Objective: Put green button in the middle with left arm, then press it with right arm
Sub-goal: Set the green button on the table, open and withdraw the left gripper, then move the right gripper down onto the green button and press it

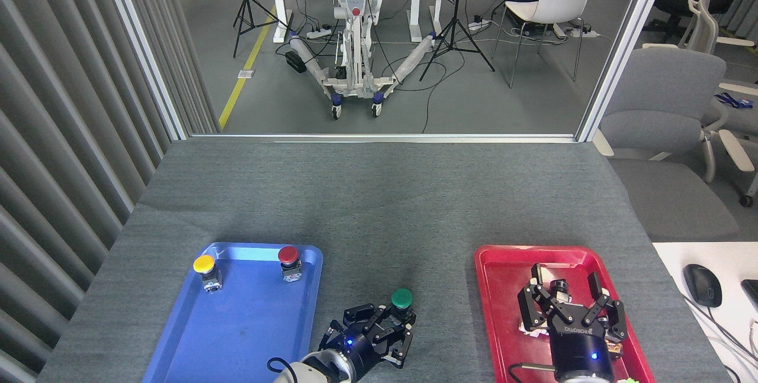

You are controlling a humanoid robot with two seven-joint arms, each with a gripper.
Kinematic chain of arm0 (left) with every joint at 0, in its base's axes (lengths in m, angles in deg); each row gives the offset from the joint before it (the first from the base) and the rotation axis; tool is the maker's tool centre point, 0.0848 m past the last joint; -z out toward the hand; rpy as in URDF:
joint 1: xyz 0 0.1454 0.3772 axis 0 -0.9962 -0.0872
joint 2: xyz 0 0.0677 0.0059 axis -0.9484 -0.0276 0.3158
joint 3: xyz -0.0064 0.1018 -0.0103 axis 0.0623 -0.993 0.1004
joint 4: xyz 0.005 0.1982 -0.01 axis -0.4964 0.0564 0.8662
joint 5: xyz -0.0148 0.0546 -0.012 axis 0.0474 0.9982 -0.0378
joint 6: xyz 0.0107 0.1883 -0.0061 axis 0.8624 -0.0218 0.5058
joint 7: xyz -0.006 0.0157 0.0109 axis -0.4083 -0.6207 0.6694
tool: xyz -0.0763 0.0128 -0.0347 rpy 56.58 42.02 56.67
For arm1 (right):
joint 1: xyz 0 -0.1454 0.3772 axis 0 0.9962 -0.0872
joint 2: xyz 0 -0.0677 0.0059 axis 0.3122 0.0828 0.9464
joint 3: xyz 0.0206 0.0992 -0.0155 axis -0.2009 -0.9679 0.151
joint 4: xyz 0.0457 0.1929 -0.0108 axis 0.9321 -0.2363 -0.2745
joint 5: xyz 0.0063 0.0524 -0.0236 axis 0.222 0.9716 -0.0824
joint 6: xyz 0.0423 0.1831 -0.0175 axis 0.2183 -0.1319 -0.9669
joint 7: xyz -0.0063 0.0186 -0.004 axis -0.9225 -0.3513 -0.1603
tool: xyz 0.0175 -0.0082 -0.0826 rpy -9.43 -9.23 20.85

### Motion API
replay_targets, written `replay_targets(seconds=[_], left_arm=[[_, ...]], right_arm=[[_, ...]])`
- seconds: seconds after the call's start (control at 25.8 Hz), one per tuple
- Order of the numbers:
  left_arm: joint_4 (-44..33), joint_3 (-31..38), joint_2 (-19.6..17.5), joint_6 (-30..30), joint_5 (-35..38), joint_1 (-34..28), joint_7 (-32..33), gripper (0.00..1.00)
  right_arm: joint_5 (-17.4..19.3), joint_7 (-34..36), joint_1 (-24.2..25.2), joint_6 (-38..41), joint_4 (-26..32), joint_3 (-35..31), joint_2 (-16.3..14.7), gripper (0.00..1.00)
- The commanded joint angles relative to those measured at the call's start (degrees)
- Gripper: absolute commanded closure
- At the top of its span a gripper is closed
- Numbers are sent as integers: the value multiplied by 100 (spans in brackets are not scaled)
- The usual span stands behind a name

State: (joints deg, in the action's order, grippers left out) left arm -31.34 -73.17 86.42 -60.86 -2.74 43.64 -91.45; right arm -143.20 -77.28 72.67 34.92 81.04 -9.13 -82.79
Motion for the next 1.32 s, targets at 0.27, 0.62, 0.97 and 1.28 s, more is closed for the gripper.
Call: replay_targets(seconds=[0.27,0.62,0.97,1.28], left_arm=[[-342,-319,-38,-18,16,-64,-357,0],[-3190,252,-1075,773,-98,-1602,-252,1],[-4780,2485,-1461,1537,-124,-2736,-243,1],[-4754,3012,-1453,1528,-265,-2991,-278,1]], right_arm=[[6,-36,-7,0,-26,20,-1,0],[6,-63,37,-26,-52,415,-1,0],[-47,-854,20,422,-52,1241,25,91],[-73,-950,-226,563,-500,1980,131,100]])
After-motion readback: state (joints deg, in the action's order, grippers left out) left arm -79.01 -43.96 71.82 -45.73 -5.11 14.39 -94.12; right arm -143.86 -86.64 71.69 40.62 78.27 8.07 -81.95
